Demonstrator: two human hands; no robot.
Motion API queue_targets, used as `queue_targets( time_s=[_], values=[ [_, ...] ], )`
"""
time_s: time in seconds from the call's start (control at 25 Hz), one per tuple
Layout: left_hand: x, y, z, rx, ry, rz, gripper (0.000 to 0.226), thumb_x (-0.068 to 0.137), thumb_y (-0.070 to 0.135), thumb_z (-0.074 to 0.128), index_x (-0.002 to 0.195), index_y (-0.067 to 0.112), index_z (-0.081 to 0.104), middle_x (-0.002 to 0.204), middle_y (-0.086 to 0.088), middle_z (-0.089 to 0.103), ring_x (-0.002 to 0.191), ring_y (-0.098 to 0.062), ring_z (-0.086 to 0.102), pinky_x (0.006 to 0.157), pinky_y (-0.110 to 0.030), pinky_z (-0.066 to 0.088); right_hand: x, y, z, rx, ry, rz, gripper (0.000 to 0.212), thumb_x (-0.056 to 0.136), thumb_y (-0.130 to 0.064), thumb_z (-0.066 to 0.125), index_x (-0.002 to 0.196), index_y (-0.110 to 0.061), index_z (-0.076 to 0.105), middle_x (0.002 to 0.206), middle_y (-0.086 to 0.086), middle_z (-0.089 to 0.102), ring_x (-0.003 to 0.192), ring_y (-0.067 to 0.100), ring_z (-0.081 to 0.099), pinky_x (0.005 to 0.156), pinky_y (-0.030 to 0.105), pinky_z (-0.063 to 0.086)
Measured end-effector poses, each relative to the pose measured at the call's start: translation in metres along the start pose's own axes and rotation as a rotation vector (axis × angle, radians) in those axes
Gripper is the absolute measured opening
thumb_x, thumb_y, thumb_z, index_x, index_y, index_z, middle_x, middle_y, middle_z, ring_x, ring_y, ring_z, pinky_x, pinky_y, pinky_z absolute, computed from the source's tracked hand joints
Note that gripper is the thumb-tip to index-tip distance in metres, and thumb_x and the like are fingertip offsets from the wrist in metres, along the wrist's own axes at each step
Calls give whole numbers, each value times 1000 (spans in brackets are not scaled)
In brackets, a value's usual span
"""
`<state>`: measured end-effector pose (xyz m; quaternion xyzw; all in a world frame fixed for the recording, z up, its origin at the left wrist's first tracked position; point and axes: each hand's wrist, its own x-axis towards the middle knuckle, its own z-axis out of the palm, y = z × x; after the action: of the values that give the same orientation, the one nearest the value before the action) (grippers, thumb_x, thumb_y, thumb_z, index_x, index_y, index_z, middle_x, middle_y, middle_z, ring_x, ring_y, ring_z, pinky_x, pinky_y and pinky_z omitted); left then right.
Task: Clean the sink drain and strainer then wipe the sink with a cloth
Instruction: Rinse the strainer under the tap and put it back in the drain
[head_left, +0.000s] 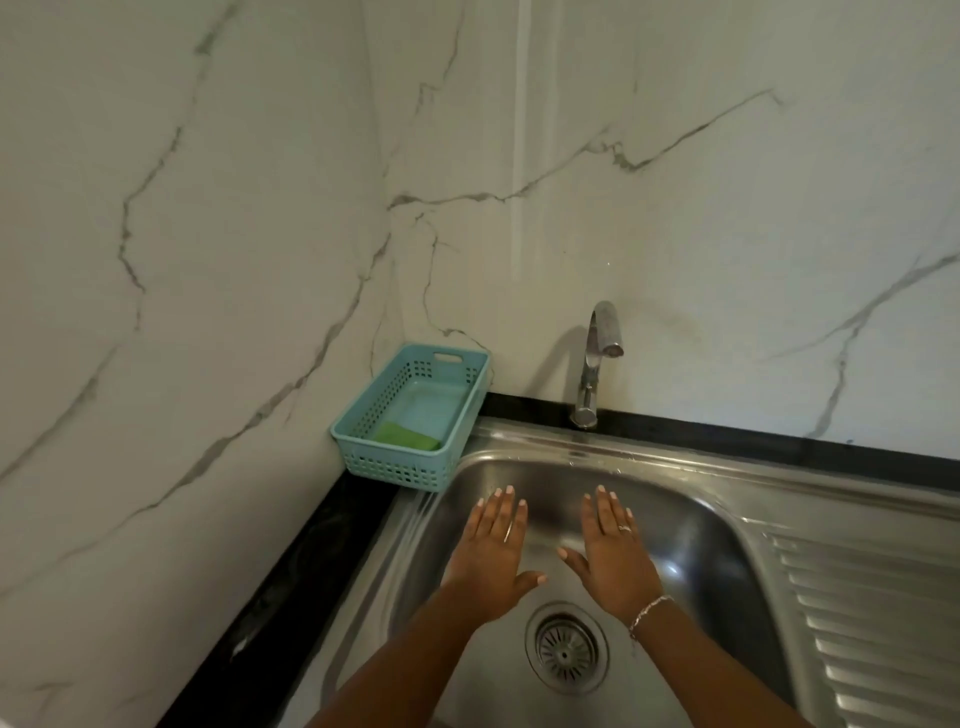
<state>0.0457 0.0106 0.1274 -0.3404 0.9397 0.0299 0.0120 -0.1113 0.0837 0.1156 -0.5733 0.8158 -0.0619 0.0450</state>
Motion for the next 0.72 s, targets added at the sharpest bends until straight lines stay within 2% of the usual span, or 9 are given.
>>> queue_targets(
  time_s=[0.04, 0.08, 0.2, 0.32, 0.36, 0.44, 0.56, 0.64, 0.72],
  values=[
    [-1, -4, -5, 1, 28, -2, 83, 92, 55, 32, 146, 8, -9, 156, -15, -16, 144, -27, -18, 116, -38, -15, 4, -1, -6, 8, 5, -20, 97, 73, -69, -12, 146, -7, -6, 157, 18, -9, 146, 29, -8, 119, 37, -4],
    [-2, -9, -11, 6, 52, -1, 82, 92, 54, 33, 146, 9, -8, 156, -14, -15, 144, -27, -17, 115, -38, -16, 9, -2, -11, 12, 8, -28, 104, 66, -71, -17, 147, -7, -5, 157, 18, -8, 146, 29, -7, 119, 37, -3],
    [-5, -27, -32, 5, 149, -44, 83, 90, 53, 38, 147, 9, -5, 157, -13, -10, 145, -26, -14, 115, -38, -17, 20, -22, -25, 50, 64, -52, 83, 87, -64, 12, 147, -8, -1, 158, 16, -5, 147, 27, -5, 120, 37, -2],
    [-3, -53, -57, -42, 226, -85, 86, 89, 55, 39, 147, 8, -3, 157, -14, -8, 145, -28, -11, 116, -39, -13, 33, -46, -43, 37, 62, -131, 95, 74, -68, -3, 147, -8, 2, 158, 16, -2, 147, 27, -2, 120, 35, -1],
    [-2, -63, -63, -36, 231, -94, 88, 88, 57, 38, 146, 7, -4, 157, -15, -8, 145, -27, -11, 117, -39, -11, 38, -53, -47, 32, 67, -156, 91, 77, -67, -1, 147, -9, 3, 158, 15, -1, 147, 26, -1, 120, 35, 0],
    [1, -85, -68, -43, 227, -124, 93, 86, 62, 38, 146, 7, -7, 157, -15, -9, 145, -26, -10, 118, -38, -10, 51, -70, -53, 38, 78, -209, 76, 90, -58, 17, 147, -9, 4, 158, 14, 2, 147, 24, 1, 120, 33, 1],
    [8, -124, -72, -62, 191, -189, 99, 83, 65, 41, 145, 6, -10, 157, -15, -11, 146, -26, -10, 118, -37, -9, 75, -101, -65, 97, 110, -305, 71, 94, -44, 40, 147, -9, 8, 158, 11, 8, 147, 23, 6, 119, 29, 4],
    [10, -149, -71, -83, 146, -209, 103, 82, 64, 45, 145, 5, -10, 157, -15, -11, 146, -26, -10, 118, -37, -9, 93, -123, -76, 135, 105, -368, 70, 93, -38, 46, 147, -8, 12, 157, 11, 16, 145, 24, 15, 118, 29, 12],
    [10, -166, -68, -92, 108, -204, 105, 81, 64, 47, 145, 3, -10, 156, -16, -11, 146, -26, -10, 117, -37, -9, 113, -144, -87, 190, 78, -378, 66, 93, -32, 49, 145, -6, 18, 153, 11, 26, 139, 24, 30, 111, 29, 27]
  ],
)
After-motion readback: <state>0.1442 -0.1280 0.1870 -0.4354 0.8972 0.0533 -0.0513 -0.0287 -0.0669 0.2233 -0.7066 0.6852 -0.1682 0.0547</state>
